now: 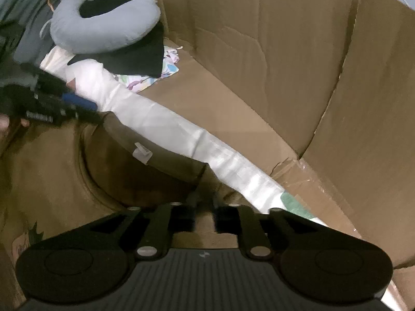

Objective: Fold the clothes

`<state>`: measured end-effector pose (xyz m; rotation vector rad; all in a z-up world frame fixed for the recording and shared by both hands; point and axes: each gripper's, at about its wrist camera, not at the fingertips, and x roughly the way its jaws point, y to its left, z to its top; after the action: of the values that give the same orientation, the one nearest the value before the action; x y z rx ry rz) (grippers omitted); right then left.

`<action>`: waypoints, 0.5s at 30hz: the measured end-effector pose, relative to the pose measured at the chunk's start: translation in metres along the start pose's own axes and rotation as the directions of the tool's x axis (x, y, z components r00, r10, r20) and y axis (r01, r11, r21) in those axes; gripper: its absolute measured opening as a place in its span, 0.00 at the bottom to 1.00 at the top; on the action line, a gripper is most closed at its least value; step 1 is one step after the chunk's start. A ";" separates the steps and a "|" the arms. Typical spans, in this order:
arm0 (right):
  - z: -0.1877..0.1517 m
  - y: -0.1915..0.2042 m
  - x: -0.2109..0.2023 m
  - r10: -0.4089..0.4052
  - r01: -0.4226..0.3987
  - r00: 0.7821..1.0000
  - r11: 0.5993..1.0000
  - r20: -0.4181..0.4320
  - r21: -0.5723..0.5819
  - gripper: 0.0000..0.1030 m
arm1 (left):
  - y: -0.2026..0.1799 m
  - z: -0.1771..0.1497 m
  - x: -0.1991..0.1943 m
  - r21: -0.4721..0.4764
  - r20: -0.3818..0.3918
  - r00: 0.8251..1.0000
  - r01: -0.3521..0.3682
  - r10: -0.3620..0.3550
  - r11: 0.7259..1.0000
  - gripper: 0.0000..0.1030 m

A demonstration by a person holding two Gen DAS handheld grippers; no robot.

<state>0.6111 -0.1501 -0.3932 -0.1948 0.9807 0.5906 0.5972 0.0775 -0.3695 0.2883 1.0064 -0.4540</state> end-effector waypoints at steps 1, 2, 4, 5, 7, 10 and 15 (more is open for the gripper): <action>0.000 0.001 0.001 -0.002 0.002 1.000 1.000 -0.002 0.004 0.35 | -0.001 -0.002 0.002 -0.011 -0.005 1.000 -0.013 0.013 1.000 0.36; 0.001 0.002 0.004 -0.004 0.004 1.000 1.000 -0.006 0.008 0.35 | 0.000 -0.003 0.004 -0.025 -0.013 1.000 -0.018 0.018 1.000 0.36; 0.004 0.004 0.011 -0.011 0.012 1.000 1.000 -0.029 0.018 0.37 | 0.001 -0.006 0.008 -0.052 -0.030 0.999 -0.029 0.027 0.998 0.36; 0.006 0.005 0.016 -0.015 0.016 0.999 1.000 -0.045 0.023 0.38 | 0.000 -0.006 0.009 -0.055 -0.035 0.999 -0.033 0.031 0.998 0.36; 0.009 0.008 0.025 -0.032 0.034 0.996 0.999 -0.078 0.023 0.38 | -0.003 -0.007 0.012 -0.046 -0.047 0.998 -0.050 0.048 0.998 0.36; 0.011 0.007 0.035 -0.051 0.055 0.993 0.998 -0.107 0.036 0.31 | -0.007 -0.005 0.018 -0.050 -0.068 0.995 -0.076 0.072 0.996 0.25; 0.013 -0.012 0.031 -0.042 0.056 0.993 0.990 -0.114 0.126 0.06 | 0.016 0.002 0.009 -0.195 -0.069 0.997 -0.036 0.023 0.980 0.07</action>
<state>0.6396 -0.1427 -0.4133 -0.1376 1.1152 0.4736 0.6106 0.0888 -0.3761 0.1420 1.1018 -0.3168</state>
